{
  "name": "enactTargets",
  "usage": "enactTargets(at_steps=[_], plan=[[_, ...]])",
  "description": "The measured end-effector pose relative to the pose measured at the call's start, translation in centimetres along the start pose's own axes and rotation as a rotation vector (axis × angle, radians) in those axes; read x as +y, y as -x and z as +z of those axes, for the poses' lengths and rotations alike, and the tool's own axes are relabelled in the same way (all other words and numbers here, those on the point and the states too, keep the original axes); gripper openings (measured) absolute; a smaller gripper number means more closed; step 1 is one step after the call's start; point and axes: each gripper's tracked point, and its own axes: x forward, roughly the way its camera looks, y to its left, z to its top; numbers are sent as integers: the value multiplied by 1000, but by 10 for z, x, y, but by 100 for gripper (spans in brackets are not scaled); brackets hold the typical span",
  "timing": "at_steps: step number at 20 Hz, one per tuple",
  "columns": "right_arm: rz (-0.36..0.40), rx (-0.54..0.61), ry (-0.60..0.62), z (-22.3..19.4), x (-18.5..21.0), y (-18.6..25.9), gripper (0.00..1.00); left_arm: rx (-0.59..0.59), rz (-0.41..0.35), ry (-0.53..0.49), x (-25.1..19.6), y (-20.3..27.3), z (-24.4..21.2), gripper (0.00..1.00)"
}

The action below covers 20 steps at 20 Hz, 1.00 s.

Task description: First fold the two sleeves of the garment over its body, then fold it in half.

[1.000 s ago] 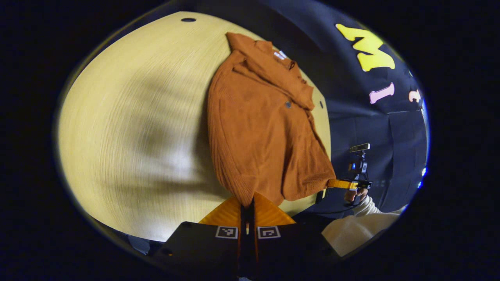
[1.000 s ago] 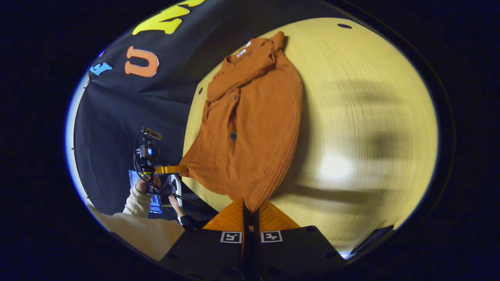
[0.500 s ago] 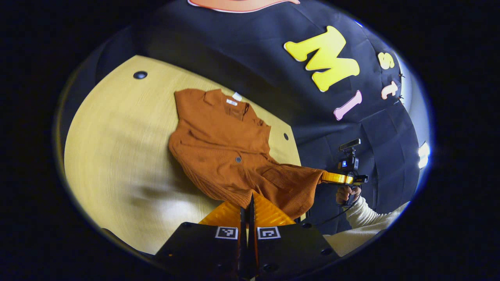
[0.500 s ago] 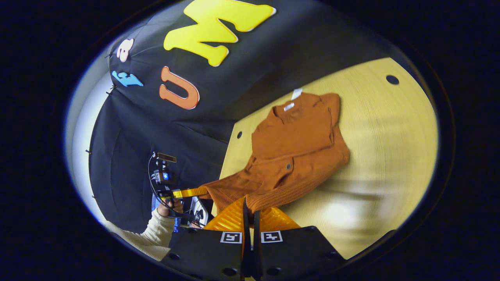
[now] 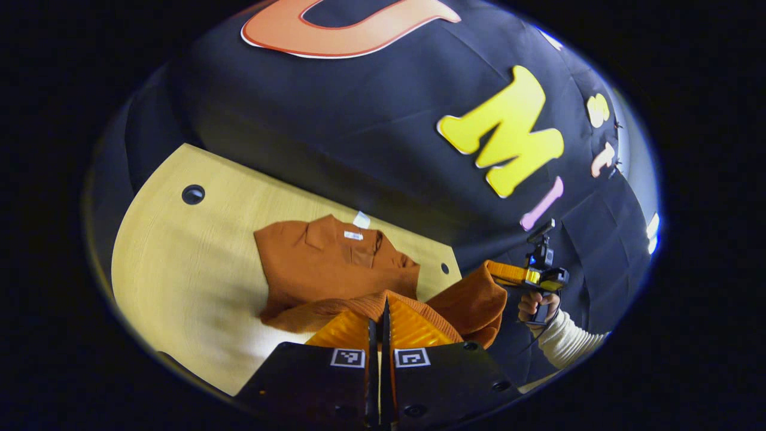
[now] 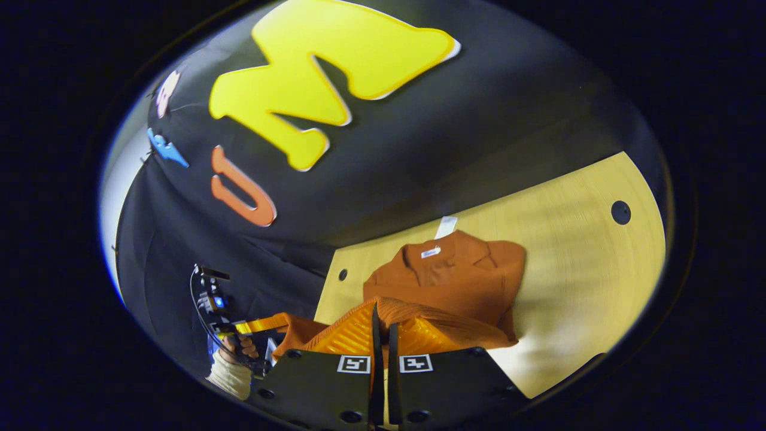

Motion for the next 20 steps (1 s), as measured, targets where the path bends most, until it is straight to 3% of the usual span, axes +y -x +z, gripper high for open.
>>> enactTargets(at_steps=[4, 9, 13, 19, 20], plan=[[-86, -3, -105, 25, -63, -83, 3, -35, 106, 53, 60, -74, 28, 4], [-165, -46, -284, 33, -150, -157, 3, -21, 269, 196, 147, -150, 1, 4], [-110, -96, -425, 42, -165, -147, 4, -73, 254, 244, 158, -155, 11, 4], [-41, -99, -454, 42, -163, -147, 6, -90, 182, 228, 153, -162, 18, 6], [-19, -105, -468, 44, -160, -144, 10, -96, 173, 243, 152, -164, 19, 7]])
